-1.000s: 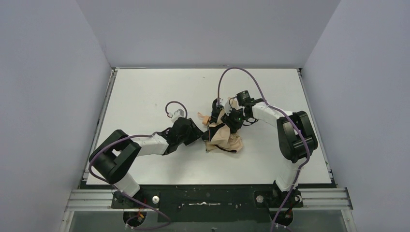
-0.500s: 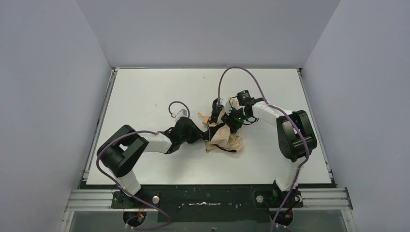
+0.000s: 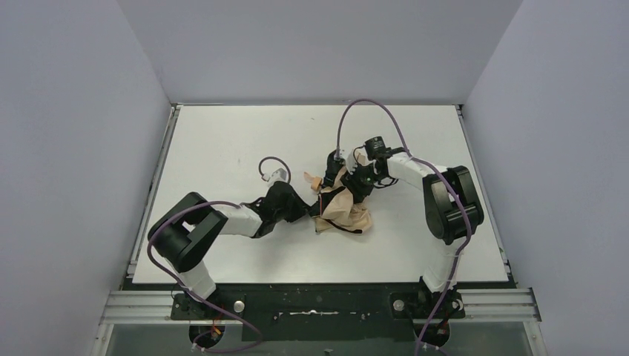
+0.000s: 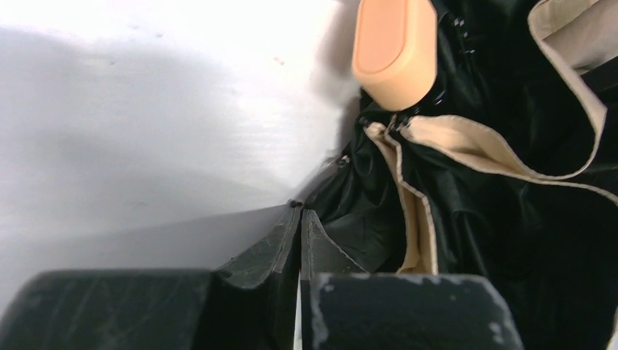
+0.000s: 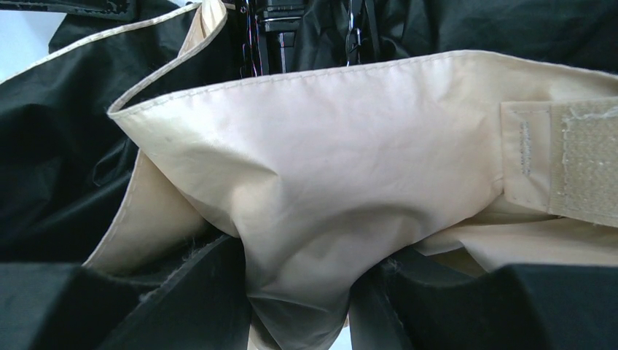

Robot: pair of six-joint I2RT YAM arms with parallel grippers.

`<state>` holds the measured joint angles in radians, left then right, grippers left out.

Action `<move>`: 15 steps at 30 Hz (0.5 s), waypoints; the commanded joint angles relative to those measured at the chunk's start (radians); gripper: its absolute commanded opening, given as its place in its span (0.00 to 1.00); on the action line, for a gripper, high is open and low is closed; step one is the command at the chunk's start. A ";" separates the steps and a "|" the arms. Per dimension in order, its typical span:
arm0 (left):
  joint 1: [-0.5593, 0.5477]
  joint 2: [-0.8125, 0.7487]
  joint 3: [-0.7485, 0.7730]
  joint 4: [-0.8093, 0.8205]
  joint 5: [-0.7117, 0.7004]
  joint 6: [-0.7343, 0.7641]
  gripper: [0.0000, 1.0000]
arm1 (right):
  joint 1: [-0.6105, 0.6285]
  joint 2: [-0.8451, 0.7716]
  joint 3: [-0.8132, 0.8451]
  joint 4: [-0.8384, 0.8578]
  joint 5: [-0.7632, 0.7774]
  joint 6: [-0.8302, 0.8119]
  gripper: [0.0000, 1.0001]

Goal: Put away the umbrella

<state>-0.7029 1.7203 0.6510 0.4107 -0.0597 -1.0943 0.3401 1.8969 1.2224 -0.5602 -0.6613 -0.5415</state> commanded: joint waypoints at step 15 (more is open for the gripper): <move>-0.071 -0.236 -0.083 -0.113 -0.004 0.166 0.00 | -0.026 0.083 -0.003 0.027 0.176 0.103 0.08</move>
<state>-0.7334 1.5532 0.5228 0.3660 -0.0662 -1.0084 0.3325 1.9167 1.2366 -0.5583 -0.6605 -0.4595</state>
